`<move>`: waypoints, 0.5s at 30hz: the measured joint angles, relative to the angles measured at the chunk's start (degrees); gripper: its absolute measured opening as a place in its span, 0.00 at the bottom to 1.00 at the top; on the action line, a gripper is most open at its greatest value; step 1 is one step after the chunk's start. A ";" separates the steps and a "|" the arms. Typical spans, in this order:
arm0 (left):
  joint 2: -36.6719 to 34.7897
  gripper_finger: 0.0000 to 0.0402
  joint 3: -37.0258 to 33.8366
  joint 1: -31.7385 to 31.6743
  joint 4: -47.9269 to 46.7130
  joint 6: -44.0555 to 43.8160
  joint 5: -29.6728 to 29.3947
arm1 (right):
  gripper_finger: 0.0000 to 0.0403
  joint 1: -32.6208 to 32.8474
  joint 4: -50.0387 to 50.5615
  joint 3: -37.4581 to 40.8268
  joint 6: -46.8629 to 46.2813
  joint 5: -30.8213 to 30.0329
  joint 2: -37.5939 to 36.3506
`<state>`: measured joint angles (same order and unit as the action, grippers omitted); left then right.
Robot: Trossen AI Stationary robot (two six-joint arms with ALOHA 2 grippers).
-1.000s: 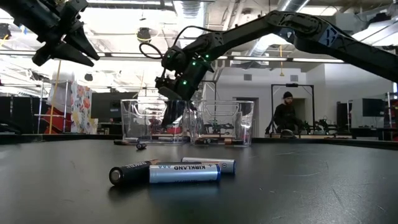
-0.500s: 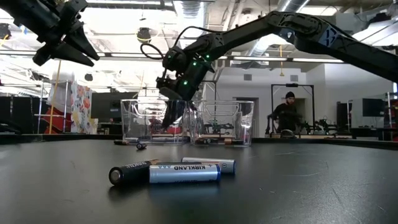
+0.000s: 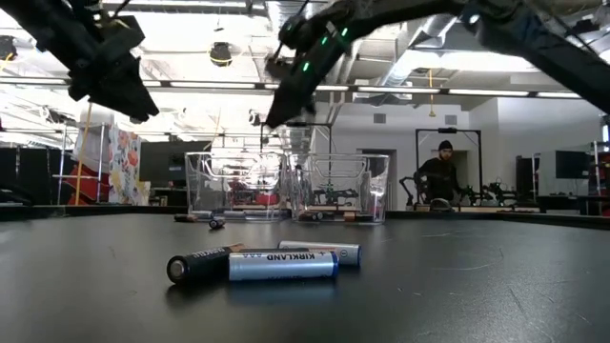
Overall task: Sort batteries
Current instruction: Put the black battery into the right transparent bin
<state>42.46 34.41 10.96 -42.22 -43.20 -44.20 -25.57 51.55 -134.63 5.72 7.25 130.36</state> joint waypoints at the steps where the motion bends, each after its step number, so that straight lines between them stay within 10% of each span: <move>1: 1.14 0.42 0.00 0.00 -0.04 0.83 0.50 | 0.20 -0.25 2.20 0.00 -0.76 0.00 -1.54; 15: 13.50 0.40 0.00 -0.04 11.39 35.09 7.29 | 0.20 5.53 30.48 8.59 -17.25 -11.91 -20.42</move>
<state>55.96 34.41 10.92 -30.83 -8.11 -36.91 -20.04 82.03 -126.04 -11.53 -4.66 109.94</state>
